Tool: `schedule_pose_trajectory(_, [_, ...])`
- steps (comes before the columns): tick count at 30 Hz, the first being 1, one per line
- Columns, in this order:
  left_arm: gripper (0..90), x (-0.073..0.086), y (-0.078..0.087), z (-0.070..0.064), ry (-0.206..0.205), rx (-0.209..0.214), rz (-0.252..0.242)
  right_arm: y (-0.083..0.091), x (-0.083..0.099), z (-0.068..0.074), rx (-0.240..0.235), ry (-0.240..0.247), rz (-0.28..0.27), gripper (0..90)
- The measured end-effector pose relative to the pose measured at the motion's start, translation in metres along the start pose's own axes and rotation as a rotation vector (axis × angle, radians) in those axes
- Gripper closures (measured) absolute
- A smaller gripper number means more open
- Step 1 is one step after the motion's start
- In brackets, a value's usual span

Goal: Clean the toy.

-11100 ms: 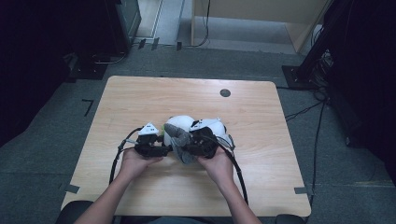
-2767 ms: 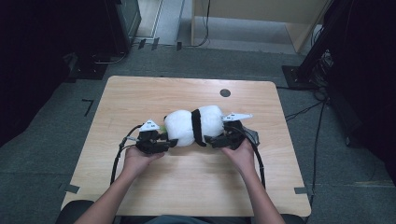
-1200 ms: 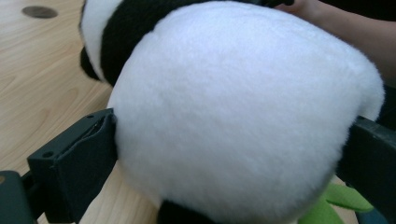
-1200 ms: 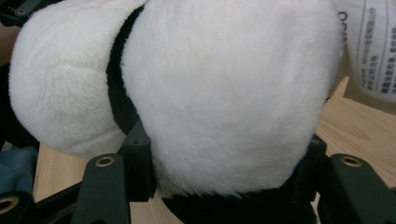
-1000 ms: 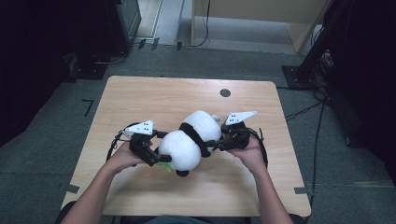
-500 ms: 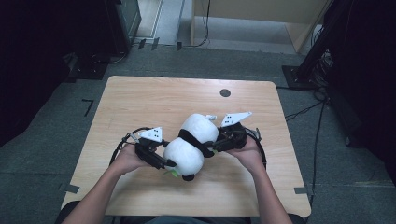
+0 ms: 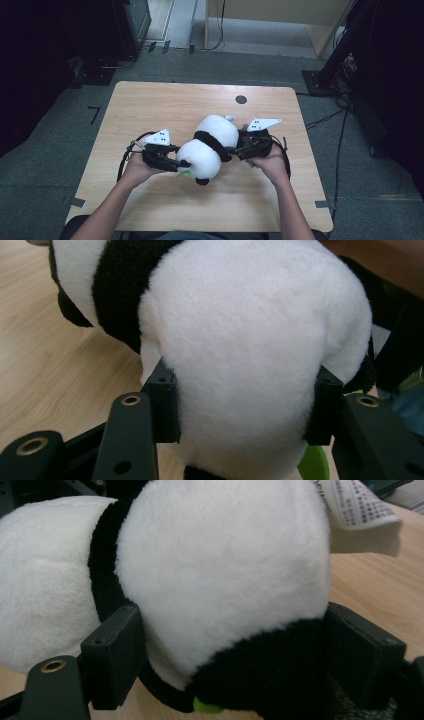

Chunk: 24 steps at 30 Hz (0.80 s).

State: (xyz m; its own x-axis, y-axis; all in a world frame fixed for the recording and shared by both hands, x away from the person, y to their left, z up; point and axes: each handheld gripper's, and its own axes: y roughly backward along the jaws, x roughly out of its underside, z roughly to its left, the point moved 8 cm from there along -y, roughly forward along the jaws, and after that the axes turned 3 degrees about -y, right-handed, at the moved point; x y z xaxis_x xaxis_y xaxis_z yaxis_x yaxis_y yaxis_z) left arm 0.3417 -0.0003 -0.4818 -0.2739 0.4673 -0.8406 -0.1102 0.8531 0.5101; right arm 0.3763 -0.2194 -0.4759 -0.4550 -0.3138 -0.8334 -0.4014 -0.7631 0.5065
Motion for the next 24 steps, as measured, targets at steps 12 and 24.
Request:
schedule_pose_trajectory(12, [48.3,-0.003,0.019,0.038,0.126,-0.221,-0.059,0.019,0.023,-0.046,0.204,-0.132,0.022,17.3])
schedule_pose_trajectory(24, [47.2,-0.005,0.01,0.049,0.189,-0.27,-0.075,0.005,0.065,-0.083,0.344,-0.282,0.154,43.1])
